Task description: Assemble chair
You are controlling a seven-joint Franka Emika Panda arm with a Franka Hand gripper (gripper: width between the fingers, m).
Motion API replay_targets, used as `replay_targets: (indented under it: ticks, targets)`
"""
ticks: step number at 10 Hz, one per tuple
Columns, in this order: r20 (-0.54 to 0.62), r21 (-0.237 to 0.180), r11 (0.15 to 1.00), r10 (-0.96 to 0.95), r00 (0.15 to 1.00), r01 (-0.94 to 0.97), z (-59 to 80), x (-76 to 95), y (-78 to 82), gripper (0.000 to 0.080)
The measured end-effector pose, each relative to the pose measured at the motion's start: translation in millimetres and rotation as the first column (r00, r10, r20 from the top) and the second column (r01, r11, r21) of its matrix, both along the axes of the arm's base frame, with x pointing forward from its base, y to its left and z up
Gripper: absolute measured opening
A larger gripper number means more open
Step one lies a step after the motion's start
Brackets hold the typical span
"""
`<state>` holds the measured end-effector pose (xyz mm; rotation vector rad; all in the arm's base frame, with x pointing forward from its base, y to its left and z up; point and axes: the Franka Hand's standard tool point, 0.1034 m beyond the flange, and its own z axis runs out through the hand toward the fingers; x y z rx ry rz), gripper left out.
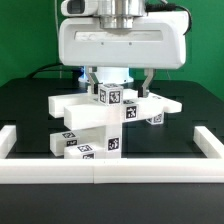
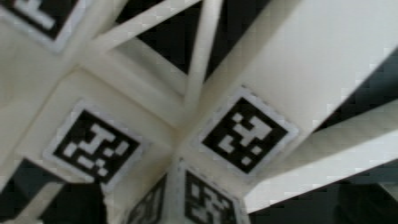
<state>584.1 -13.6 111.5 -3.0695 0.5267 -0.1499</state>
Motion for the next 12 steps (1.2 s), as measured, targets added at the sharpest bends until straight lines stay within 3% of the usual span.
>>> replay_targets:
  ticks: [4,7,12]
  targets:
    - [0.005,0.017,1.000,0.004,1.000,-0.004,11.4,-11.7,2.6,0.0649]
    - [0.009,0.044,0.998,0.042,0.999,-0.042,26.0,-39.5,8.7,0.0649]
    - [0.003,0.047,0.999,0.020,1.000,-0.020,24.7,-42.3,8.9,0.0649]
